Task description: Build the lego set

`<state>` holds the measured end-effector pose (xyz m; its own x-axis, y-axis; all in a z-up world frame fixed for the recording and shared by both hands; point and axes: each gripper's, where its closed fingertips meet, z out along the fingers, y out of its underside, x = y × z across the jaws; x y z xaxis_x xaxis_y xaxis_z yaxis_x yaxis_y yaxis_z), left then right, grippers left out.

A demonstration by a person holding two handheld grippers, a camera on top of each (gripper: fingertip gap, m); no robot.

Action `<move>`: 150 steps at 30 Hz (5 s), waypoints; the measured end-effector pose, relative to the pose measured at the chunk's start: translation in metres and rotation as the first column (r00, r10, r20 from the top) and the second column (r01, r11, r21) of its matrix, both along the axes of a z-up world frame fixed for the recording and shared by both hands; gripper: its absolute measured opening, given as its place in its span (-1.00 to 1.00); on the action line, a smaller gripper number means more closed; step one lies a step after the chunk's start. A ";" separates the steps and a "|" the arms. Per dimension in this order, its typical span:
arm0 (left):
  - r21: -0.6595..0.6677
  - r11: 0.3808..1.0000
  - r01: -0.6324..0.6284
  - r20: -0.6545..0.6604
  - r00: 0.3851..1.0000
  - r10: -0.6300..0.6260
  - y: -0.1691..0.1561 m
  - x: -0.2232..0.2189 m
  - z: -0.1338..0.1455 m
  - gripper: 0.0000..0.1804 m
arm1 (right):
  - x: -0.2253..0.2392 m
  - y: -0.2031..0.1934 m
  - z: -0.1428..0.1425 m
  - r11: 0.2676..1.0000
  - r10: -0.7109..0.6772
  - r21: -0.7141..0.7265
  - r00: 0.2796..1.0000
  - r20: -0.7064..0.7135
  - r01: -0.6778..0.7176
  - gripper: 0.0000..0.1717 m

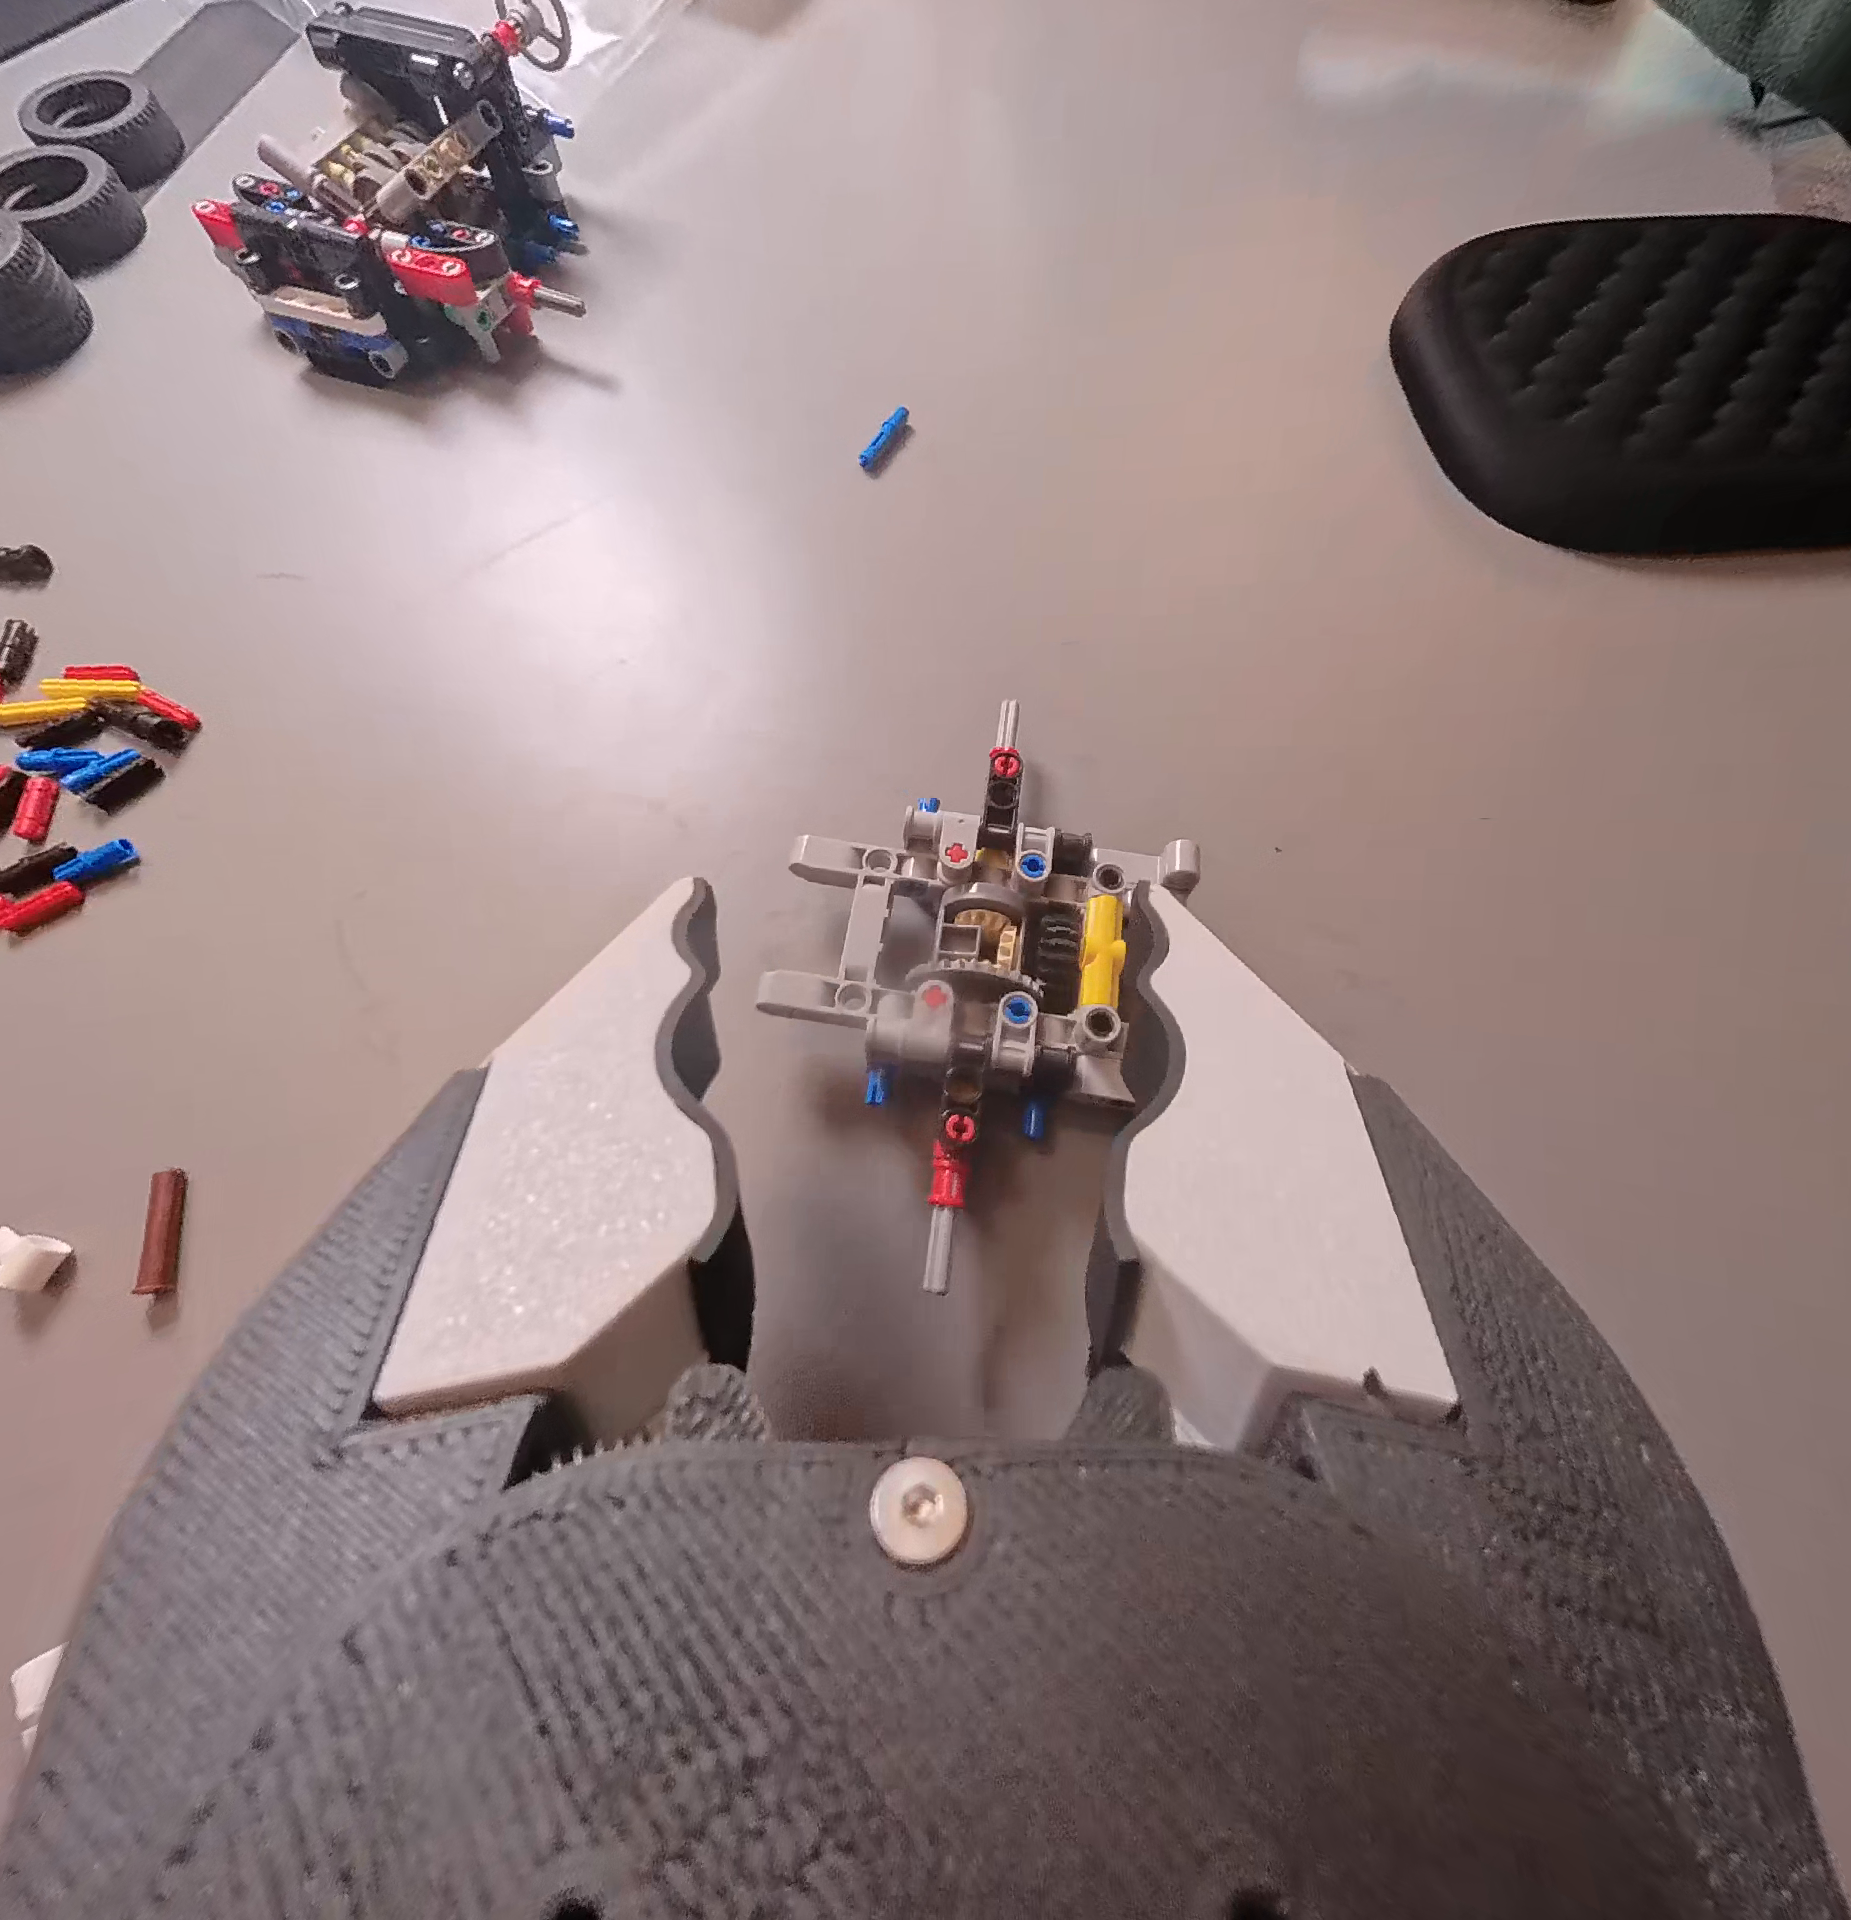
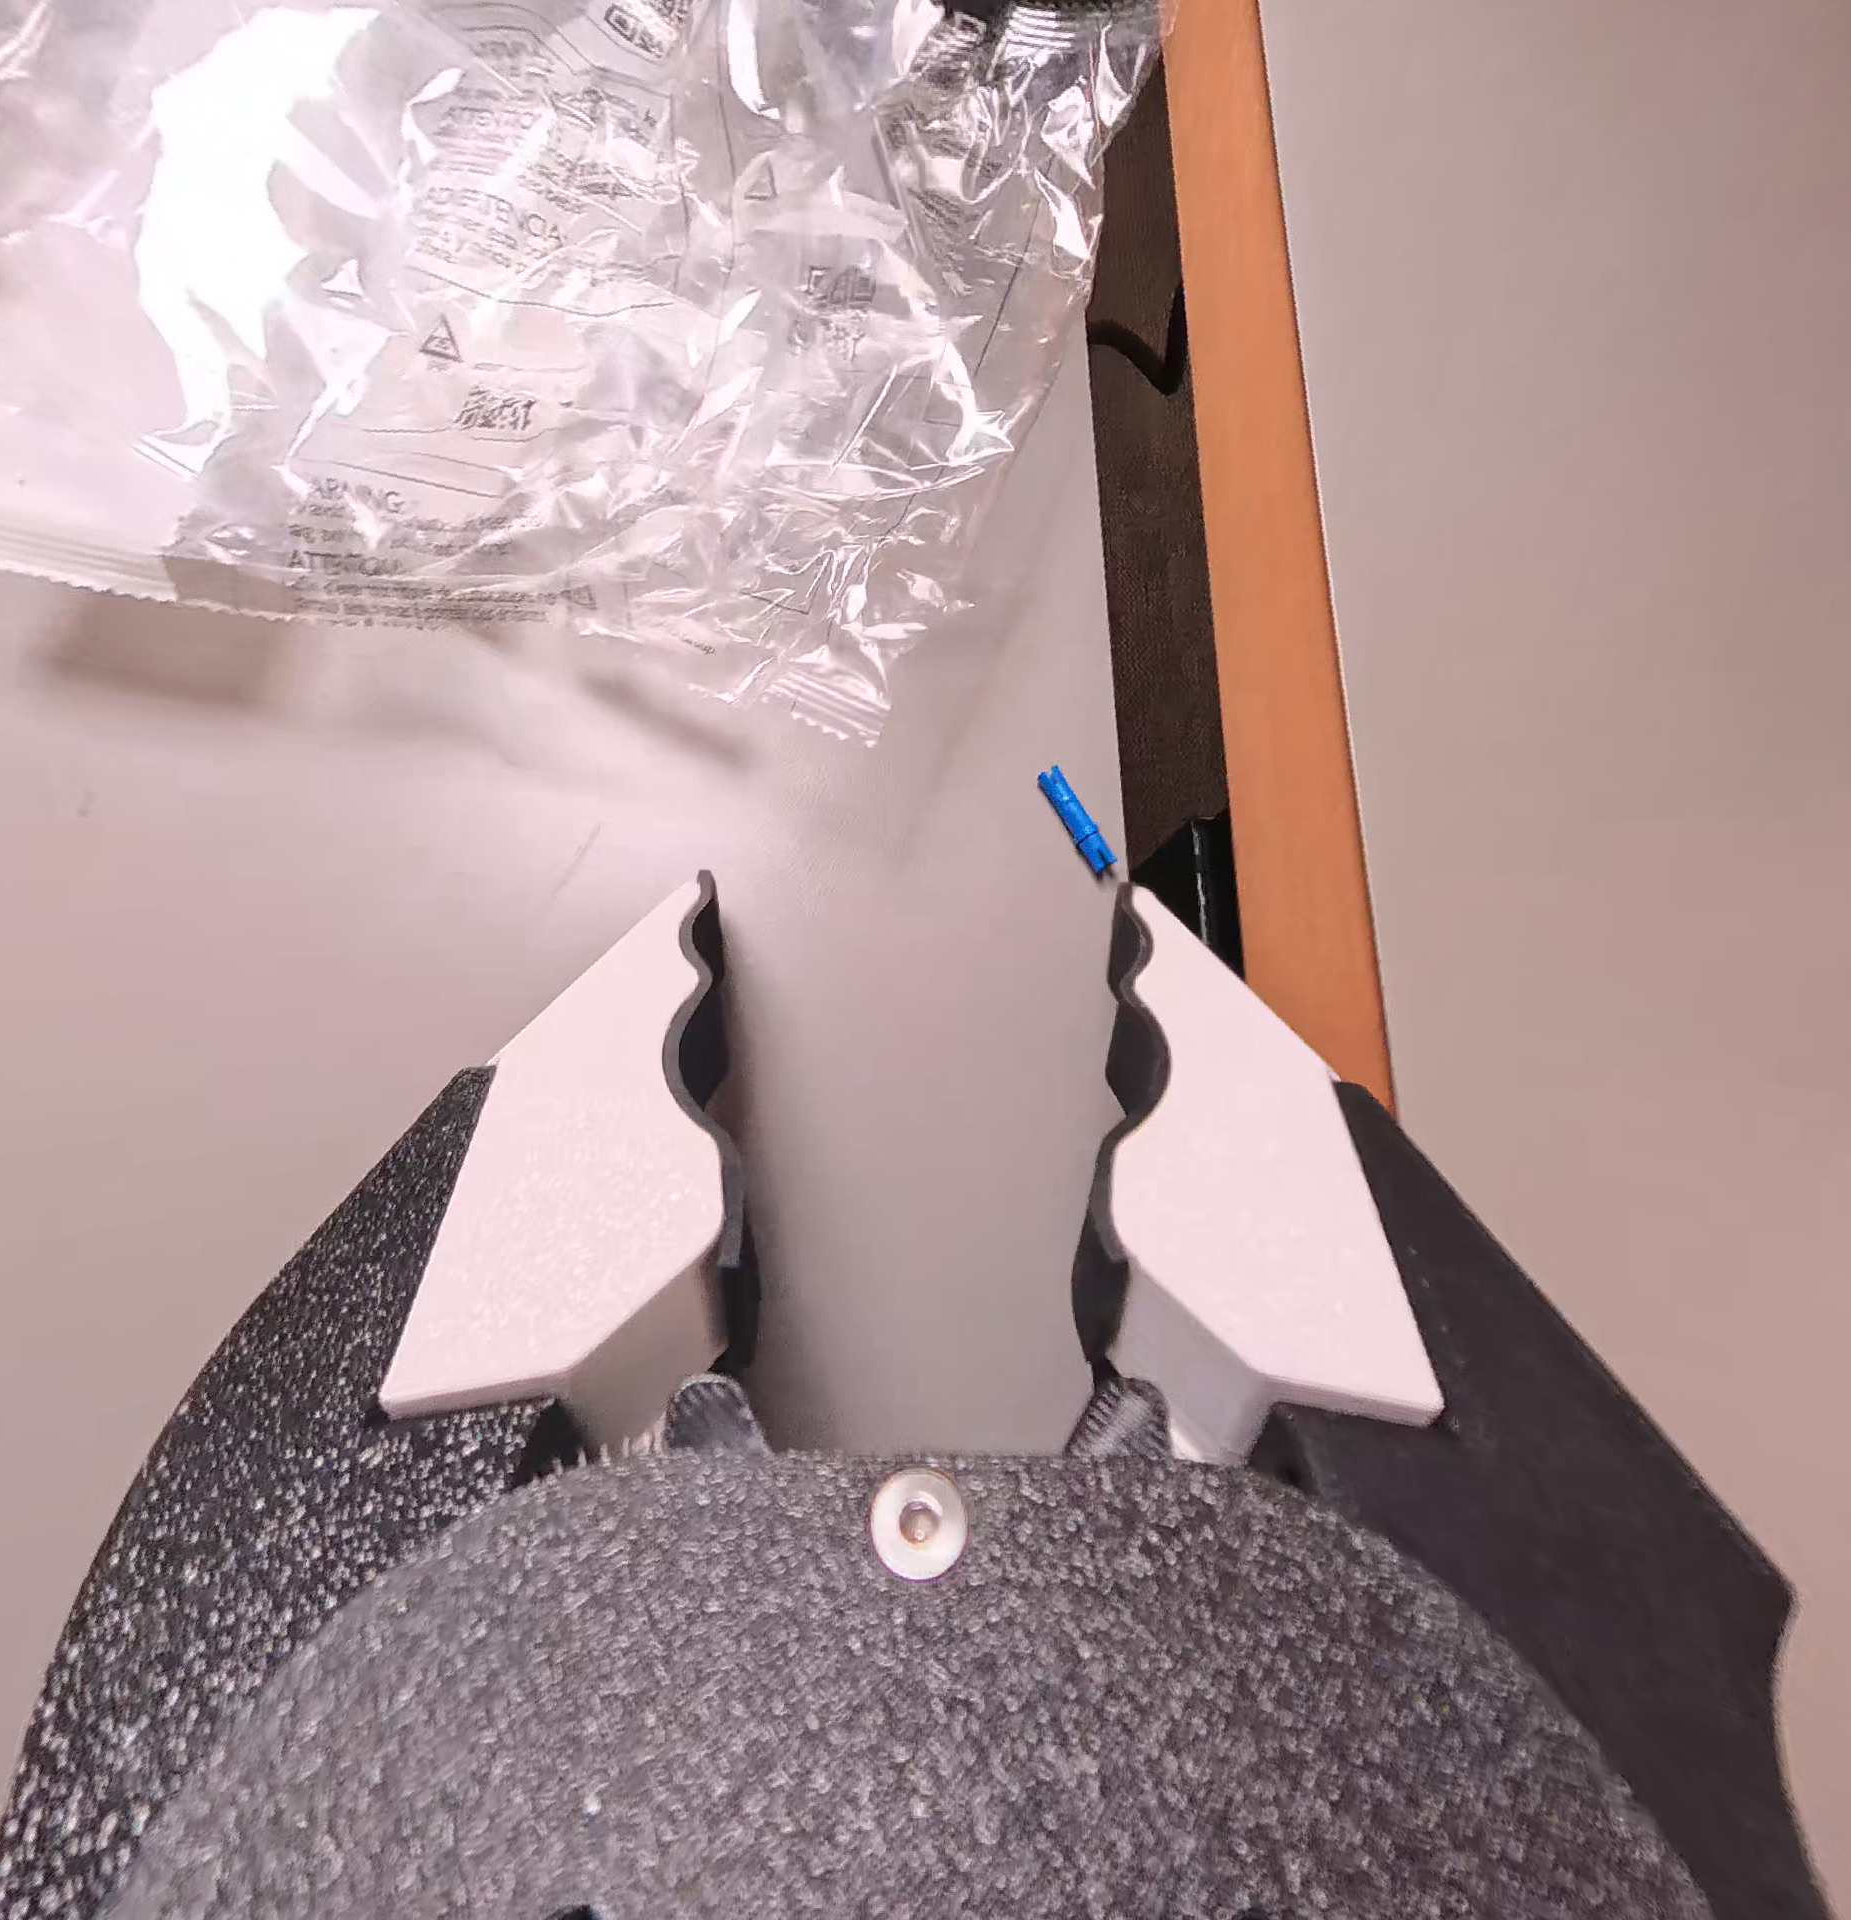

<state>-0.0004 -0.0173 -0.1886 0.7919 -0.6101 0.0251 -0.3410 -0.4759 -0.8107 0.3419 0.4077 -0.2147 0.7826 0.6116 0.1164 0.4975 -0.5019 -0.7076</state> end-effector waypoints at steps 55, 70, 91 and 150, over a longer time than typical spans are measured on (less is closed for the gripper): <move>-0.003 0.999 0.037 0.013 0.999 -0.037 -0.010 0.002 -0.001 -0.25 | -0.068 -0.123 0.031 0.948 0.289 -0.069 0.933 -0.214 -0.310 -0.96; 0.115 0.992 0.042 0.013 0.999 -0.044 -0.013 0.011 0.025 -0.23 | 0.005 -0.148 0.002 0.908 0.376 -0.176 0.925 -0.055 -0.379 -0.45; 0.090 0.995 0.042 0.023 0.999 -0.044 -0.011 0.011 0.011 -0.29 | -0.047 -0.086 -0.001 0.882 0.438 -0.198 0.899 0.014 -0.427 -0.96; -0.053 0.976 0.210 0.889 0.455 -0.050 -0.024 0.049 0.082 -0.79 | -0.288 -0.456 0.100 0.064 0.996 0.530 0.020 -0.090 -0.846 -0.98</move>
